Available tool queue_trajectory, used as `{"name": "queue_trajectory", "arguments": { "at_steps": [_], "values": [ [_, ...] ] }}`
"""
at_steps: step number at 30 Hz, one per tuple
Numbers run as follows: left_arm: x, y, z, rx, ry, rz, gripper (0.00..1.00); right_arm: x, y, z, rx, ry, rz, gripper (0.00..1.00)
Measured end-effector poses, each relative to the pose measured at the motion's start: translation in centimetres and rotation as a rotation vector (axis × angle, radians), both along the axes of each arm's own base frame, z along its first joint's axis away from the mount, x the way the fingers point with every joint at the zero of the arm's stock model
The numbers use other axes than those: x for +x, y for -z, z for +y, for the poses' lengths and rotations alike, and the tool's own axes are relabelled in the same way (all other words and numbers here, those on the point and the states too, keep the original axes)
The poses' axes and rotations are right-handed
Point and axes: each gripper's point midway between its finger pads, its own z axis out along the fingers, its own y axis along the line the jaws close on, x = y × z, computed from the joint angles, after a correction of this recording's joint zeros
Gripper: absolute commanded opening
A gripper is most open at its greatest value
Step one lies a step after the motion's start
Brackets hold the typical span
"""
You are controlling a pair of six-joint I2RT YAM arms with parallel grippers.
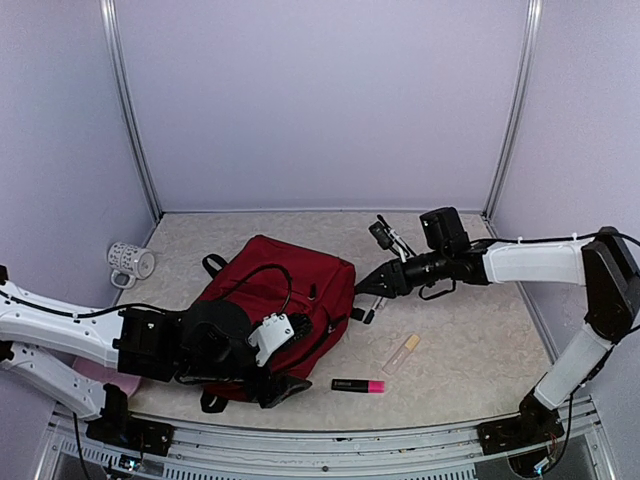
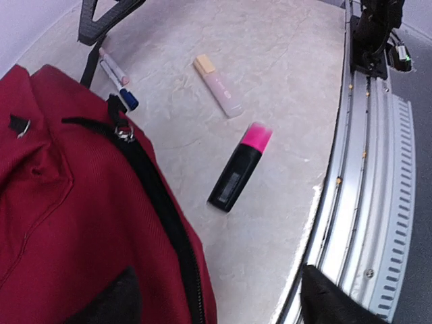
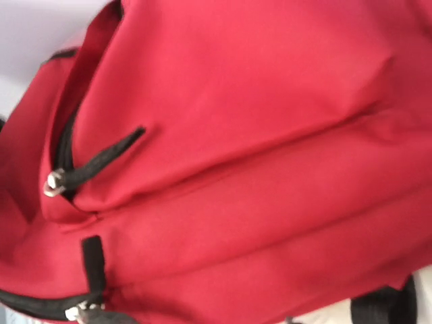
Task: Pack the student bag
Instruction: Zip the student bag into the largest pocket of the bag, then hold the lower front pocket of the student bag, then grab the student bag from the lower front pocket.
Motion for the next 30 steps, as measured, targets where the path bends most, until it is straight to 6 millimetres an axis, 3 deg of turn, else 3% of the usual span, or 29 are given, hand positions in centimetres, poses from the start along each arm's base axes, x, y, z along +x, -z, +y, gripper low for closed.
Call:
{"name": "queue_trajectory", "arguments": {
  "at_steps": [4,6,8,11,13,15,20,24,26,28,30],
  "values": [
    [0.3,-4.3,-2.2,-0.091,0.021,0.003,0.89,0.4,-2.3,-0.5,0.040,0.085,-0.004,0.50],
    [1.2,-7.3,-3.1,-0.171,0.018,0.010,0.77,0.8,-3.1,-0.3,0.066,0.136,0.006,0.50],
    [3.7,-9.8,-3.2,-0.261,-0.037,0.035,0.64,1.5,-3.5,0.0,0.087,0.192,0.023,0.51],
    [10.1,-10.9,-1.4,-0.344,-0.221,0.093,0.63,2.1,-3.4,1.1,0.116,0.246,0.057,0.53],
    [13.5,-9.7,-0.3,-0.342,-0.332,0.135,0.68,2.4,-2.5,1.9,0.120,0.275,0.094,0.58],
    [15.4,-7.5,-0.1,-0.310,-0.403,0.187,0.71,2.7,-1.2,2.7,0.118,0.306,0.136,0.60],
    [15.9,-1.8,-1.1,-0.195,-0.451,0.298,0.68,3.0,1.4,4.9,0.099,0.328,0.208,0.59],
    [16.2,0.2,-1.4,-0.151,-0.476,0.325,0.62,3.3,2.5,5.9,0.107,0.335,0.237,0.56],
    [16.6,0.9,-1.5,-0.138,-0.490,0.326,0.61,3.4,2.8,6.3,0.115,0.335,0.247,0.46],
    [16.8,1.4,-1.6,-0.127,-0.496,0.326,0.59,3.5,3.2,6.6,0.118,0.333,0.262,0.23],
    [17.1,1.8,-1.8,-0.117,-0.503,0.326,0.58,3.7,3.5,7.0,0.123,0.328,0.273,0.07]
  ]
}}
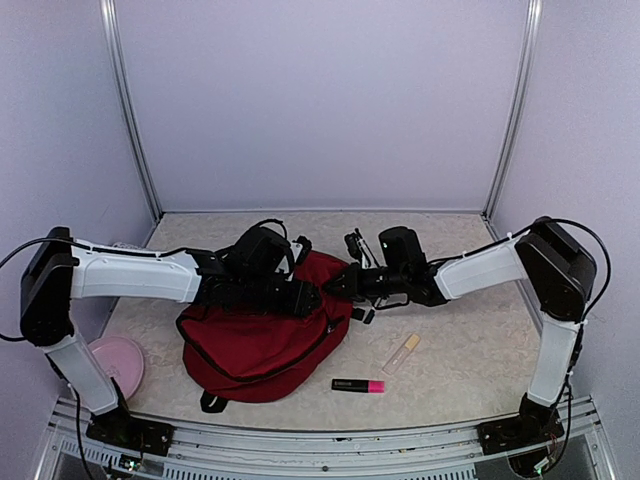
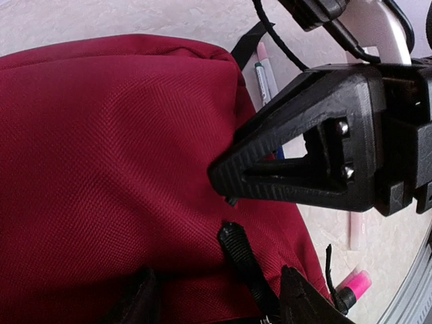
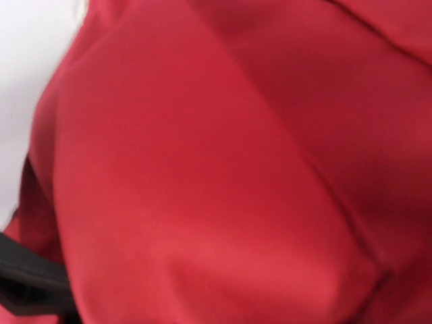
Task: Pack the student bag
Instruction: Grab the student bag from the lower front pocket, then unzip the lower front pocket of the student bag.
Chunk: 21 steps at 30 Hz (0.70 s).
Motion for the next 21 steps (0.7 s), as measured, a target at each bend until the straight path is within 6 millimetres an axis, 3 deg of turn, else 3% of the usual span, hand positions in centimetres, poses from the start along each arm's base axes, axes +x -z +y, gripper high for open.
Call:
{"name": "queue_trajectory", "arguments": {
  "at_steps": [1,3,7,12,21],
  "values": [
    [0.1,0.2,-0.2,0.003,0.000,0.001,0.58,0.1,0.3,0.1,0.002,0.000,0.007,0.02],
    [0.3,0.3,-0.6,0.004,0.003,0.002,0.55,0.1,0.5,0.2,0.006,-0.004,0.012,0.00],
    [0.3,0.0,-1.2,-0.023,0.016,-0.002,0.37,0.0,0.2,0.5,0.026,-0.014,0.008,0.00],
    [0.4,-0.5,-1.9,-0.073,0.026,-0.011,0.00,-0.3,-0.3,0.4,0.036,-0.025,-0.016,0.00],
    [0.1,-1.1,-1.2,-0.092,0.030,-0.031,0.00,-0.6,-2.5,0.1,0.040,-0.047,-0.091,0.00]
  ]
}}
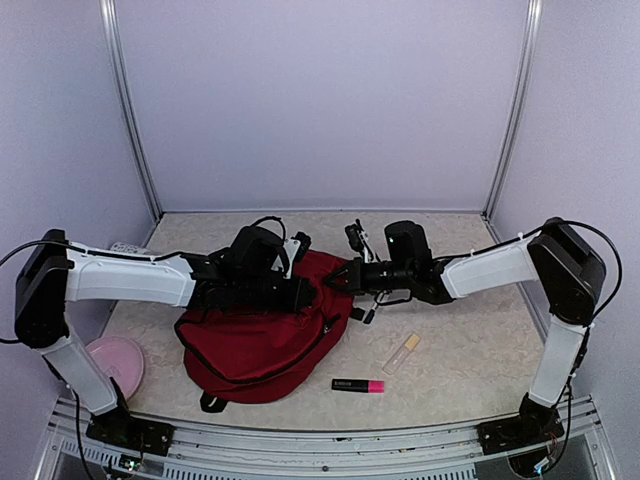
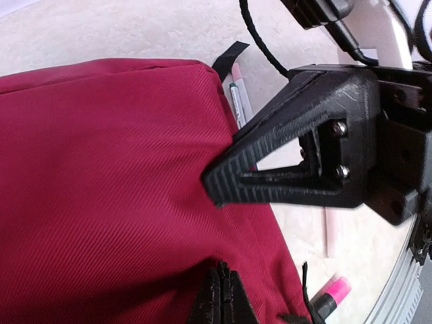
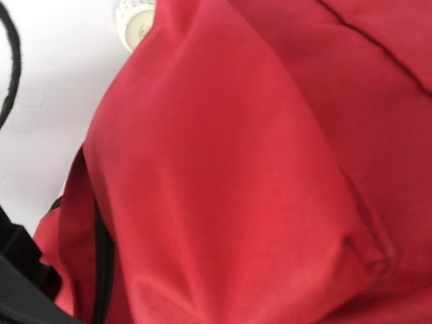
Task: Pack the student bag
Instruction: Unzip the lower front pocket of the student bag.
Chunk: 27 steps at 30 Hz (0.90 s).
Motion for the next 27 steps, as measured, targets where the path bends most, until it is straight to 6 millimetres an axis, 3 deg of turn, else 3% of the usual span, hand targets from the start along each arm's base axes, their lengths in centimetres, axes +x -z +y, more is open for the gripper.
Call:
{"name": "queue_trajectory", "arguments": {
  "at_steps": [4,9,14,19,21,24,27],
  "values": [
    [-0.6,-2.2,1.9,-0.038,-0.027,-0.043,0.00,-0.3,-0.3,-0.3,-0.005,-0.010,-0.023,0.00],
    [-0.4,-5.2,6.2,-0.107,-0.111,-0.114,0.00,-0.8,-0.4,-1.0,-0.015,-0.032,-0.044,0.00],
    [0.2,-4.2,10.9,-0.112,-0.214,-0.107,0.00,-1.6,-1.2,-1.1,-0.012,-0.077,-0.072,0.00],
    [0.9,-3.4,15.4,-0.103,-0.329,-0.113,0.00,-1.7,-0.7,-2.1,-0.043,-0.099,-0.078,0.00],
    [1.1,-3.6,16.1,-0.108,-0.348,-0.121,0.00,-1.7,-0.3,-2.5,-0.068,-0.111,-0.088,0.15],
    [0.8,-4.0,15.6,-0.126,-0.328,-0.133,0.00,-1.6,-0.1,-2.5,-0.136,-0.137,-0.128,0.31],
    [0.4,-4.6,14.6,-0.150,-0.297,-0.146,0.00,-1.2,-1.8,-2.7,-0.208,-0.121,-0.228,0.39]
  ]
}}
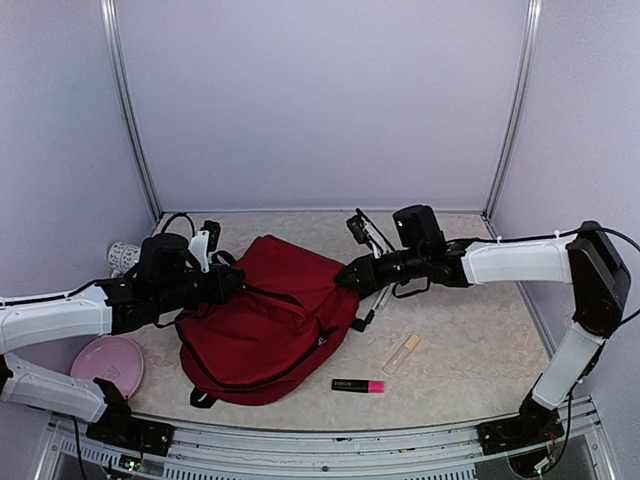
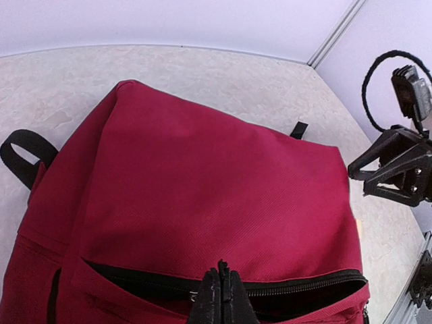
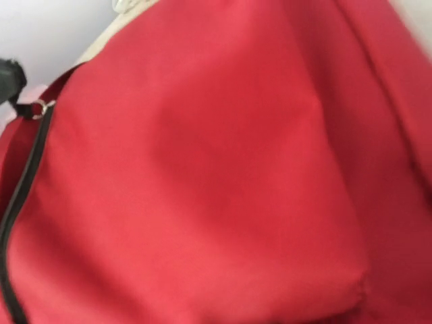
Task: Pack the student bag
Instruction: Unzip the lower front pocket of the student bag, then adjust the lower front pocket of the student bag.
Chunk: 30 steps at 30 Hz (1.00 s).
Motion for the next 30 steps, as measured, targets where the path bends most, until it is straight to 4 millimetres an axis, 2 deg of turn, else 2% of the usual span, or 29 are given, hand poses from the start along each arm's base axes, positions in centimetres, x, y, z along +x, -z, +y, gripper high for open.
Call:
{"name": "queue_trajectory", "arguments": {
  "at_steps": [5,7,10,14,16,18,19,22,26,28,30],
  "values": [
    [-0.1,-0.3,-0.6,-0.013,0.018,-0.010,0.00,-0.5,-4.8,-0.9,-0.047,0.064,-0.187,0.53],
    [-0.2,-0.4,-0.7,-0.015,0.023,-0.015,0.00,-1.3,-6.5,0.2,-0.059,0.053,-0.261,0.57],
    [-0.3,-0.4,-0.9,-0.012,0.031,-0.017,0.00,-2.8,-7.5,3.9,-0.088,-0.013,-0.340,0.62],
    [-0.3,-0.5,-0.7,-0.004,0.021,-0.028,0.00,-2.9,-6.5,8.8,-0.177,-0.075,-0.409,0.63],
    [-0.3,-0.7,-0.5,0.001,0.014,-0.038,0.00,-2.9,-4.8,10.4,-0.237,-0.108,-0.429,0.57],
    [-0.3,-0.7,-0.2,0.004,0.007,-0.043,0.00,-2.8,-2.5,10.7,-0.308,-0.134,-0.429,0.37],
    [-0.3,-0.7,-0.1,0.006,0.004,-0.045,0.00,-2.7,-1.3,10.5,-0.346,-0.143,-0.422,0.34],
    [-0.1,-0.3,0.4,0.016,-0.006,-0.042,0.00,-2.5,0.6,10.2,-0.411,-0.162,-0.417,0.38],
    [0.3,-0.2,0.9,0.025,-0.023,-0.045,0.00,-2.4,0.9,10.0,-0.437,-0.175,-0.435,0.52],
    [0.5,-0.1,1.2,0.030,-0.031,-0.045,0.00,-2.5,1.0,9.9,-0.447,-0.187,-0.449,0.49],
    [0.7,0.0,1.5,0.034,-0.039,-0.044,0.00,-2.4,1.1,9.8,-0.458,-0.191,-0.461,0.33]
  ]
}}
